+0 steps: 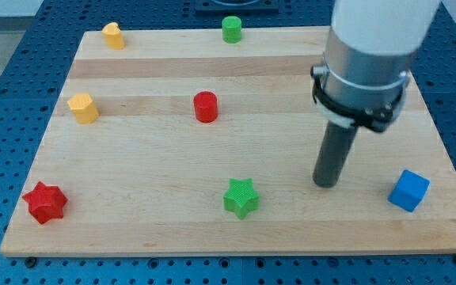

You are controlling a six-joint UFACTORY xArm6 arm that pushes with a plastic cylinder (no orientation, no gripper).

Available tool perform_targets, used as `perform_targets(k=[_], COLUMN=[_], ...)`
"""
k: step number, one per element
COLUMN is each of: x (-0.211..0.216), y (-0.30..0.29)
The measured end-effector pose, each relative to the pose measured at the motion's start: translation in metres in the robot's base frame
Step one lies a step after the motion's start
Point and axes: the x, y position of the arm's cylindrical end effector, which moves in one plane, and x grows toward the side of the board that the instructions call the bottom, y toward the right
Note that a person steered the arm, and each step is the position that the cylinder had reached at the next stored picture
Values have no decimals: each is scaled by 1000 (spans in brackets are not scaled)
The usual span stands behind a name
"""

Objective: Push the green star closer to the red circle

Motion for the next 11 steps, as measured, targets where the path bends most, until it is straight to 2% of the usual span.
perform_targets(k=[3, 4, 5, 6, 7, 8, 9, 10, 11], x=[44, 24, -29, -35, 2, 32, 23, -24, -61], y=[-43, -105, -171, -172, -152, -178, -234, -230, -179])
